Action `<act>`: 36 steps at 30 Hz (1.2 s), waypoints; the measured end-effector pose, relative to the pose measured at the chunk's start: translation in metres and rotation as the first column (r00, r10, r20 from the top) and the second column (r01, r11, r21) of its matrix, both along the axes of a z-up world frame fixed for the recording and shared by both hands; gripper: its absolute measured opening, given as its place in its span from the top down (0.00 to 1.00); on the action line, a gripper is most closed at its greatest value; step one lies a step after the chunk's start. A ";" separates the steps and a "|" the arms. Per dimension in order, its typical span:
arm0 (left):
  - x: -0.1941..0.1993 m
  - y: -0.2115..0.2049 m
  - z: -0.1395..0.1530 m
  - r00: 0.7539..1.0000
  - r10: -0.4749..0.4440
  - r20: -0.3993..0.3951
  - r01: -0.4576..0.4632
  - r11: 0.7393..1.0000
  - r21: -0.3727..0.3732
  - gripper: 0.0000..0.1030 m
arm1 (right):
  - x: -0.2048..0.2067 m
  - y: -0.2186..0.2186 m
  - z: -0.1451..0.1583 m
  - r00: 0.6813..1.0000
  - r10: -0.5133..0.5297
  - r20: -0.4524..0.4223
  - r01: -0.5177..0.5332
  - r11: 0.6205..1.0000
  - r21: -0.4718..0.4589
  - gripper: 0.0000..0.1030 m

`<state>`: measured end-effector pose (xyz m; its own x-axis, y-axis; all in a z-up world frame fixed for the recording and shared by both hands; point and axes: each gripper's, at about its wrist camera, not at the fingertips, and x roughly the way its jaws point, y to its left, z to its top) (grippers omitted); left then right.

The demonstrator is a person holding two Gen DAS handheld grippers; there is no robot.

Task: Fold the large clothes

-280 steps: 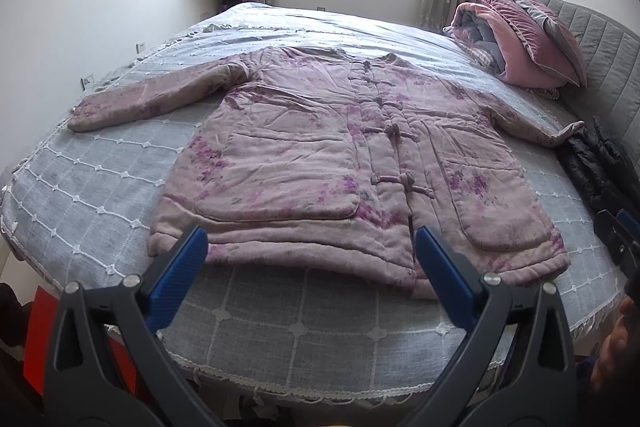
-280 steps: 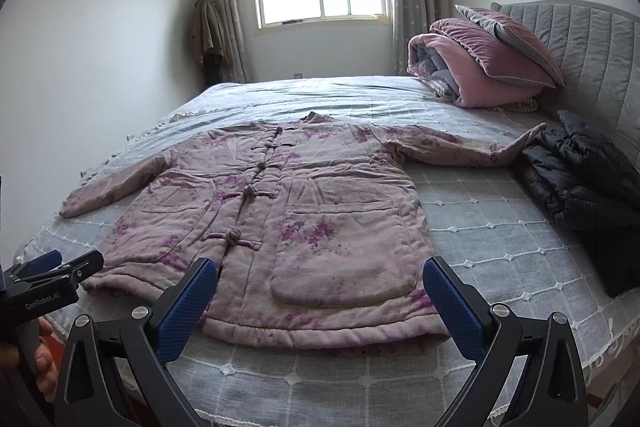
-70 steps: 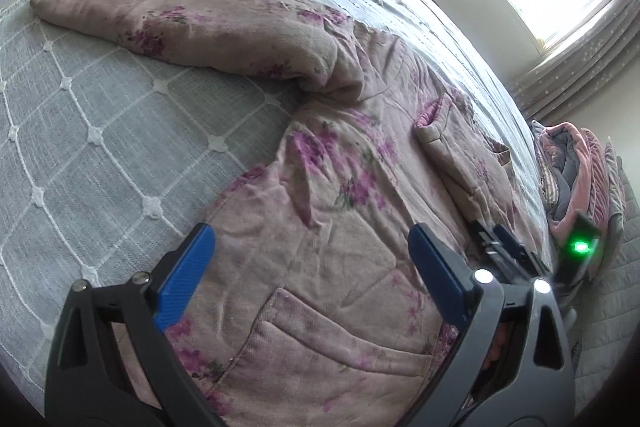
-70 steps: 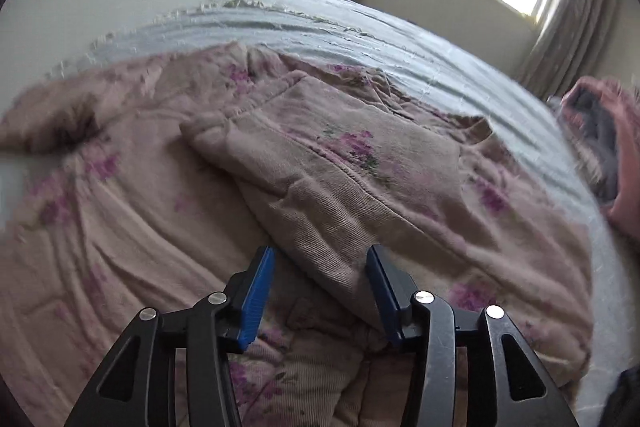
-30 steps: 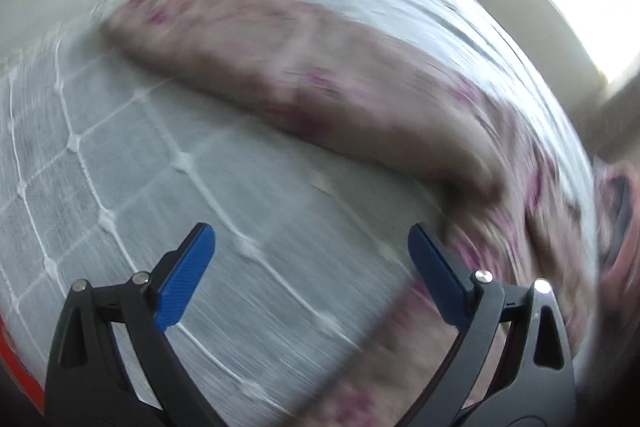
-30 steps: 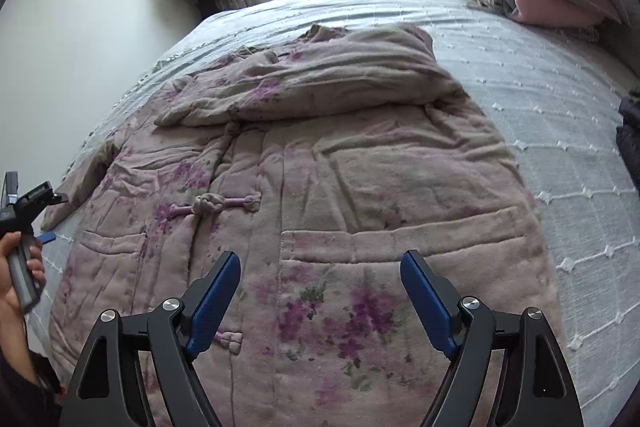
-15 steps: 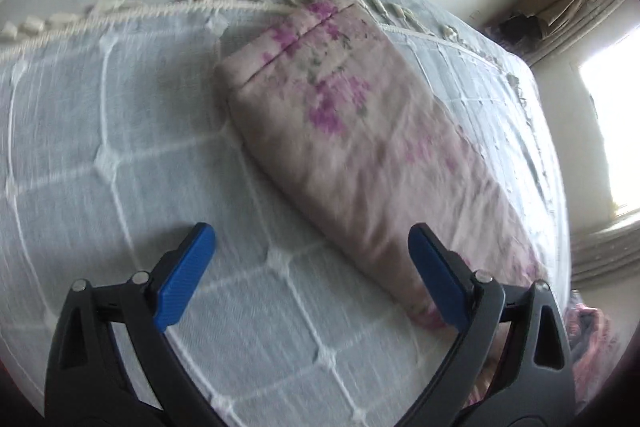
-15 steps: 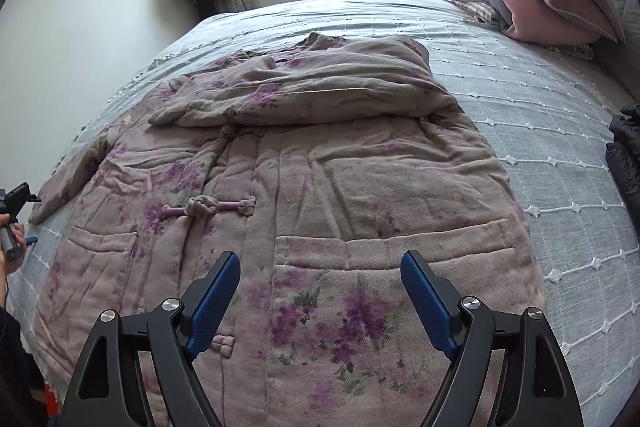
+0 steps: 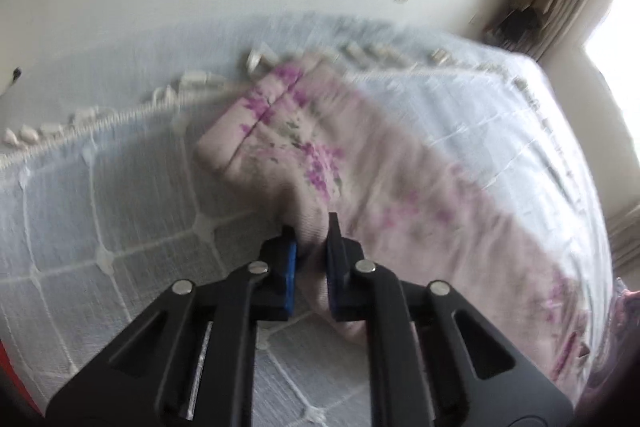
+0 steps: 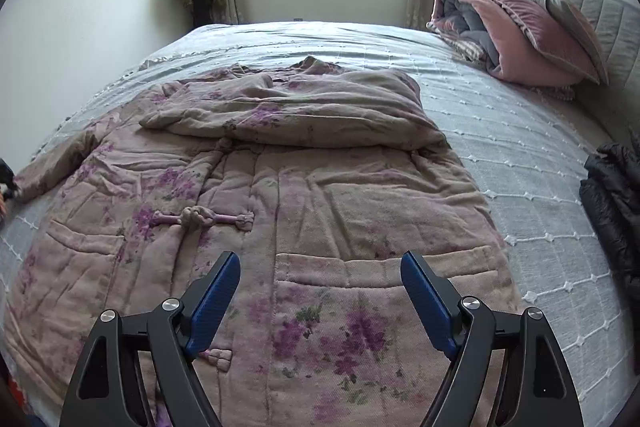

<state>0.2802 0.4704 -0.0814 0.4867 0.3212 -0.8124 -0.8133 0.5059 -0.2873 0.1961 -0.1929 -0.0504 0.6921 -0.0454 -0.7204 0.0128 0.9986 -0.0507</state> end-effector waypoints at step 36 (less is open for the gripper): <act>0.085 -0.522 0.183 0.459 -0.785 0.416 0.804 0.566 0.180 0.64 | 0.002 -0.100 0.013 0.966 -0.240 -0.098 0.256 0.940 0.227 0.19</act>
<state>0.3651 -0.0511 0.1019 0.7879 -0.4049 -0.4639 0.1415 0.8523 -0.5036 0.1977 -0.2930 -0.0375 0.6297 -0.0327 -0.7762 0.2664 0.9476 0.1762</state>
